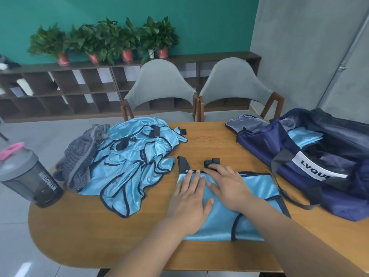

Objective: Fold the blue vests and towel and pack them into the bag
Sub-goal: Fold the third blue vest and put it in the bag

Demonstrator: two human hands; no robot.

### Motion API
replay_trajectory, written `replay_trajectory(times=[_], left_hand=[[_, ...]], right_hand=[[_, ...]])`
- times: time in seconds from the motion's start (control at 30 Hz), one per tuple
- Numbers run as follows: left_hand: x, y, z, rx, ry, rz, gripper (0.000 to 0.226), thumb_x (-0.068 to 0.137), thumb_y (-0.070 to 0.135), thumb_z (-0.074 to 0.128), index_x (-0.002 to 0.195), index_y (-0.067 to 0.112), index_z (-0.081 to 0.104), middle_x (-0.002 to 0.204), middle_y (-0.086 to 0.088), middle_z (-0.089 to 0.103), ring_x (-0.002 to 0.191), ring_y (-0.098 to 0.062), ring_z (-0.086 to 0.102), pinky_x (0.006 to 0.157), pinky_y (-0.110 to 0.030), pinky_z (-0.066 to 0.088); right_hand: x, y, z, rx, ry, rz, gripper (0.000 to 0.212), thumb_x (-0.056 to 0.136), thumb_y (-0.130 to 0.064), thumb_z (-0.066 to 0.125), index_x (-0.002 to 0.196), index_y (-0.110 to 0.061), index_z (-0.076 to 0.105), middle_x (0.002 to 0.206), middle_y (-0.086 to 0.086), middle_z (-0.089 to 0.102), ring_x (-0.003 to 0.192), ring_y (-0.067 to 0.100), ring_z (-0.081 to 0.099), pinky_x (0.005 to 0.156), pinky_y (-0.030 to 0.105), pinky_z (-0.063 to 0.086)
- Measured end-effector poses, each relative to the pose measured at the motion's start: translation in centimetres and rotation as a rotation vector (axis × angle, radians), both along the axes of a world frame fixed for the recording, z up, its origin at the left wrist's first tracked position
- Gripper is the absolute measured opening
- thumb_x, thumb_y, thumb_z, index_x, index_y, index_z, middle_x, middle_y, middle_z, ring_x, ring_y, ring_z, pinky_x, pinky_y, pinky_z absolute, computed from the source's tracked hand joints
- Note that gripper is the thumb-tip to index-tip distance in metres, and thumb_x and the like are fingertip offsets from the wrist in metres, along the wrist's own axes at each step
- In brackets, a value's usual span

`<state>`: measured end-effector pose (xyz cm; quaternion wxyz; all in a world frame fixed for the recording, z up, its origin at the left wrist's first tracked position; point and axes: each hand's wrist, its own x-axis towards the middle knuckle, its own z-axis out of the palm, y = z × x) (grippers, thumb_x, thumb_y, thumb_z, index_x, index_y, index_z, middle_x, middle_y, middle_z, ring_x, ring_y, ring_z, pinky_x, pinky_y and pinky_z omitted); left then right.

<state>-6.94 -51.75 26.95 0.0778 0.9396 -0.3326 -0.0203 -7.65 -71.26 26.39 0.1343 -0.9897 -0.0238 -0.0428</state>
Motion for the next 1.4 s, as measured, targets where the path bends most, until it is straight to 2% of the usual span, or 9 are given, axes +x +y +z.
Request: replay_trajectory(times=[0.17, 0.27, 0.37, 0.5, 0.63, 0.87, 1.07, 1.13, 1.4], left_hand=[[0.5, -0.6, 0.3, 0.137, 0.035, 0.001, 0.079, 0.105, 0.067, 0.009, 0.168, 0.023, -0.008, 0.169, 0.003, -0.033, 0.151, -0.020, -0.042, 0.129, -0.050, -0.013], [0.4, -0.1, 0.3, 0.088, 0.012, 0.024, 0.080, 0.103, 0.069, 0.015, 0.169, 0.024, 0.001, 0.171, 0.002, -0.029, 0.151, -0.021, -0.041, 0.129, -0.049, -0.012], [0.6, 0.9, 0.5, -0.004, -0.102, 0.045, 0.076, 0.104, 0.066, 0.025, 0.167, 0.025, 0.017, 0.175, 0.001, -0.017, 0.155, -0.022, -0.034, 0.130, -0.048, -0.006], [1.1, 1.9, 0.6, -0.018, -0.204, -0.063, 0.068, 0.107, 0.064, 0.026, 0.162, 0.025, 0.036, 0.175, 0.002, 0.009, 0.161, -0.020, -0.010, 0.132, -0.046, 0.007], [1.5, 1.4, 0.6, 0.105, 0.015, -0.064, 0.083, 0.099, 0.081, 0.012, 0.168, 0.037, 0.002, 0.173, 0.009, -0.022, 0.156, -0.015, -0.031, 0.131, -0.045, -0.007], [3.1, 1.1, 1.7, 0.248, 0.063, -0.117, 0.094, 0.089, 0.093, 0.003, 0.164, 0.041, -0.016, 0.167, 0.007, -0.037, 0.148, -0.019, -0.045, 0.129, -0.050, -0.013], [0.0, 0.1, 2.5, 0.111, 0.037, -0.072, 0.076, 0.104, 0.072, 0.016, 0.168, 0.033, 0.000, 0.173, 0.004, -0.024, 0.153, -0.020, -0.038, 0.130, -0.047, -0.011], [-2.5, -0.8, 1.7, 0.102, 0.143, -0.010, 0.081, 0.099, 0.079, 0.010, 0.167, 0.038, -0.007, 0.172, 0.003, -0.027, 0.154, -0.022, -0.036, 0.129, -0.050, -0.011], [2.2, 0.0, 1.4, 0.253, 0.020, -0.177, 0.085, 0.094, 0.086, 0.005, 0.164, 0.042, -0.015, 0.171, 0.002, -0.031, 0.151, -0.019, -0.040, 0.129, -0.049, -0.014]], right_hand=[[-0.1, -0.2, 0.1, 0.042, -0.043, -0.008, 0.052, 0.108, -0.034, 0.048, 0.159, -0.029, 0.040, 0.166, -0.008, 0.031, 0.154, 0.018, 0.025, 0.128, 0.041, 0.019], [-2.1, 0.9, 0.2, -0.066, -0.269, -0.062, 0.048, 0.095, -0.023, 0.063, 0.143, -0.019, 0.061, 0.153, -0.001, 0.051, 0.143, 0.023, 0.044, 0.119, 0.044, 0.037], [-4.6, 1.2, -0.2, -0.053, -0.276, -0.078, 0.046, 0.093, -0.037, 0.061, 0.137, -0.024, 0.065, 0.144, -0.007, 0.055, 0.132, 0.021, 0.051, 0.107, 0.042, 0.046], [-6.1, -0.6, -0.4, -0.094, -0.081, -0.033, 0.060, 0.100, -0.064, 0.034, 0.152, -0.038, 0.048, 0.162, -0.014, 0.036, 0.151, 0.014, 0.031, 0.127, 0.046, 0.020], [-6.6, -2.8, 0.0, -0.167, 0.032, -0.051, 0.070, 0.098, -0.078, 0.012, 0.161, -0.049, 0.024, 0.173, -0.016, 0.007, 0.160, 0.015, 0.003, 0.130, 0.048, 0.002], [-6.0, -3.7, 1.1, -0.181, 0.182, -0.095, 0.073, 0.096, -0.081, 0.008, 0.162, -0.051, 0.002, 0.174, -0.012, -0.011, 0.160, 0.019, -0.010, 0.129, 0.050, -0.004], [-9.0, -4.7, 1.3, -0.216, 0.093, -0.141, 0.075, 0.095, -0.084, 0.007, 0.163, -0.051, 0.009, 0.174, -0.012, -0.011, 0.160, 0.018, -0.012, 0.129, 0.052, 0.000], [-9.5, -4.7, 0.7, -0.176, 0.112, -0.184, 0.076, 0.094, -0.085, 0.003, 0.162, -0.052, 0.004, 0.173, -0.013, -0.013, 0.160, 0.016, -0.015, 0.130, 0.049, 0.001], [-8.3, -2.3, 0.4, -0.150, 0.155, -0.362, 0.080, 0.093, -0.084, 0.003, 0.164, -0.046, 0.000, 0.174, -0.005, -0.013, 0.160, 0.027, -0.013, 0.128, 0.056, 0.002]])
